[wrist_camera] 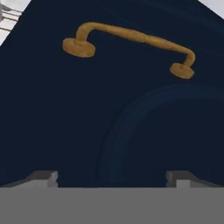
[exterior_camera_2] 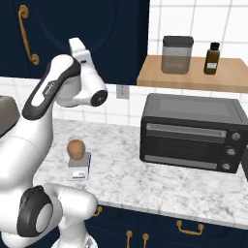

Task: Pick the honey bottle and place it on the digital scale for weighing, and close the cabinet.

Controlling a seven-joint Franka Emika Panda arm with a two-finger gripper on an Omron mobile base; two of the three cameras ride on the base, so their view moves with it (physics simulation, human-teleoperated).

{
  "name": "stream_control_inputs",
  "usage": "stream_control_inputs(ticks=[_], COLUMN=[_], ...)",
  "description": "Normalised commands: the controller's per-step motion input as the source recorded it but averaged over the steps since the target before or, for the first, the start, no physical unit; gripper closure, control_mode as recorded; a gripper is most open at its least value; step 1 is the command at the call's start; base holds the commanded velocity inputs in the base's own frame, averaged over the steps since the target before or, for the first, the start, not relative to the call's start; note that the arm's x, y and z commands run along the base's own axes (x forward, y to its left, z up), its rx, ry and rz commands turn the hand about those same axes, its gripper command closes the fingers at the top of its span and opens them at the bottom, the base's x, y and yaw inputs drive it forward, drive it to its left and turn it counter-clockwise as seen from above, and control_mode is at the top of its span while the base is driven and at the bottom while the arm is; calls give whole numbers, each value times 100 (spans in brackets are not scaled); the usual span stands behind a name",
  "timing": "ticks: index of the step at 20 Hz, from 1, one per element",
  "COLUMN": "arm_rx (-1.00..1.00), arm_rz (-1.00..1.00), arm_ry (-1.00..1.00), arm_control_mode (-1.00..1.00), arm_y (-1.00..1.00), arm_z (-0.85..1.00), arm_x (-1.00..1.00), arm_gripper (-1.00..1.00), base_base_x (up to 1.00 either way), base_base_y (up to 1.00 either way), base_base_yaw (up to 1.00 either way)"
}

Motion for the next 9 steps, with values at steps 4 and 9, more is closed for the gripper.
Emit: stream_control_inputs(ticks=[4, 9], arm_rx=[0, 0], arm_rz=[-20, -18], arm_ry=[1, 0], arm_control_mode=[-100, -100], arm_y=[0, -3], arm_z=[-44, -59], arm_x=[74, 100], arm_gripper=[-100, -100], base_base_x=[0, 0], base_base_y=[0, 0], base_base_yaw=[0, 0])
